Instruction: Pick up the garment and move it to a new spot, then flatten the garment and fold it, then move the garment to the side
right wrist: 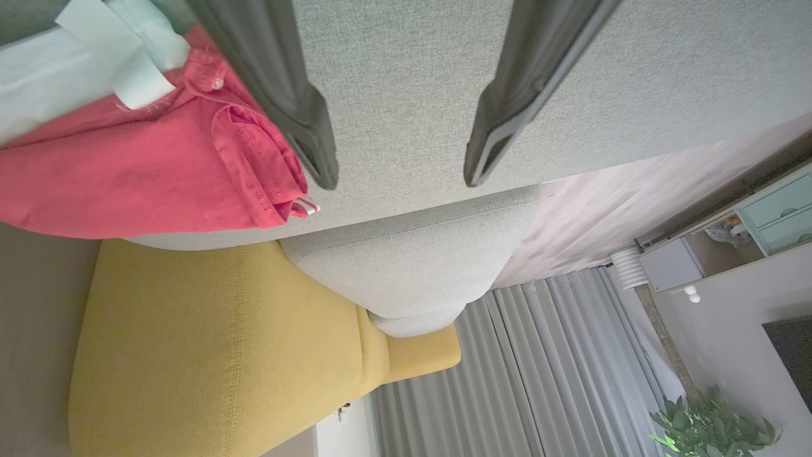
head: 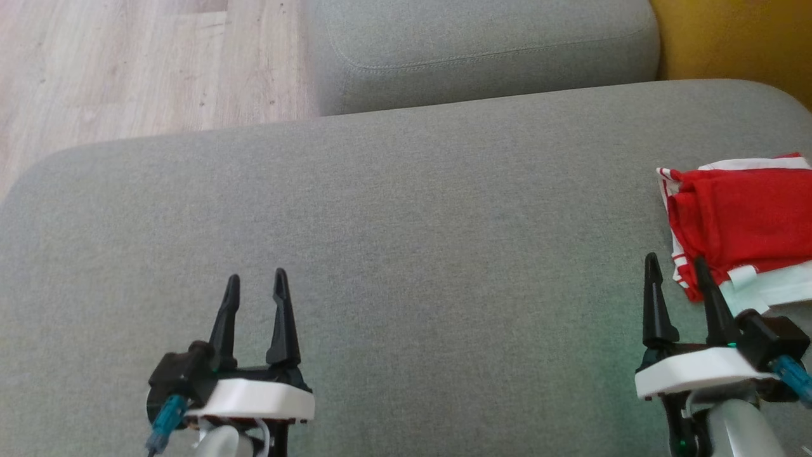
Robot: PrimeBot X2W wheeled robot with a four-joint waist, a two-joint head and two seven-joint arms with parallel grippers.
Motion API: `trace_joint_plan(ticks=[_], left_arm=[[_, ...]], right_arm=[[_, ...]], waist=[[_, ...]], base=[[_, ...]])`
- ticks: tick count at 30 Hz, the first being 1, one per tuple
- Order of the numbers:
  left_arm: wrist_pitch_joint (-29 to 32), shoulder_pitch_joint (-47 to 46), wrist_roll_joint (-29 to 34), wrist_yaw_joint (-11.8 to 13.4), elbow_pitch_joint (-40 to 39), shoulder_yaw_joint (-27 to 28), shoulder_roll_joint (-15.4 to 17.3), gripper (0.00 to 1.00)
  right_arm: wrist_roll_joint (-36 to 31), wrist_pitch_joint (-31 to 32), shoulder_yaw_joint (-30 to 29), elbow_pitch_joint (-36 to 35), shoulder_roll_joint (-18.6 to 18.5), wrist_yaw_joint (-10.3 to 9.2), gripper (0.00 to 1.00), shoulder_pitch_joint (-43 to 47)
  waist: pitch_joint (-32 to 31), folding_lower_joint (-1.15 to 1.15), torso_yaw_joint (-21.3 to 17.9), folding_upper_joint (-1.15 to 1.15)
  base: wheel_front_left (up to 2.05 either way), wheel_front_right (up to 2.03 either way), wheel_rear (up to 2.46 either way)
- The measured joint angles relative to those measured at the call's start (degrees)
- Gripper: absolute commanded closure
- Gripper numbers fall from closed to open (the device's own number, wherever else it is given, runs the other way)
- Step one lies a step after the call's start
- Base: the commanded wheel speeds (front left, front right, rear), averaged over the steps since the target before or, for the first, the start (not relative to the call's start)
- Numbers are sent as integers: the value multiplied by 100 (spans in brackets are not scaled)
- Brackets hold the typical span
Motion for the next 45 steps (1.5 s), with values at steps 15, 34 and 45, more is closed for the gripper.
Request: trace_joint_plan(ticks=[15, 34, 45], left_arm=[[0, 4, -101, 21, 11, 47, 0, 0], [54, 307, -417, 114, 538, 134, -2, 100], [213, 316, -994, 46, 522, 235, -2, 100]], right_arm=[[51, 0, 45, 0, 0, 0, 0, 58], [159, 66, 88, 446, 10, 0, 100, 335], [860, 229, 64, 397, 12, 0, 100, 314]], waist=[[-24, 0, 30, 0], [1, 0, -1, 0], [-1, 0, 12, 0]], base=[[0, 0, 0], [0, 0, 0], [0, 0, 0]])
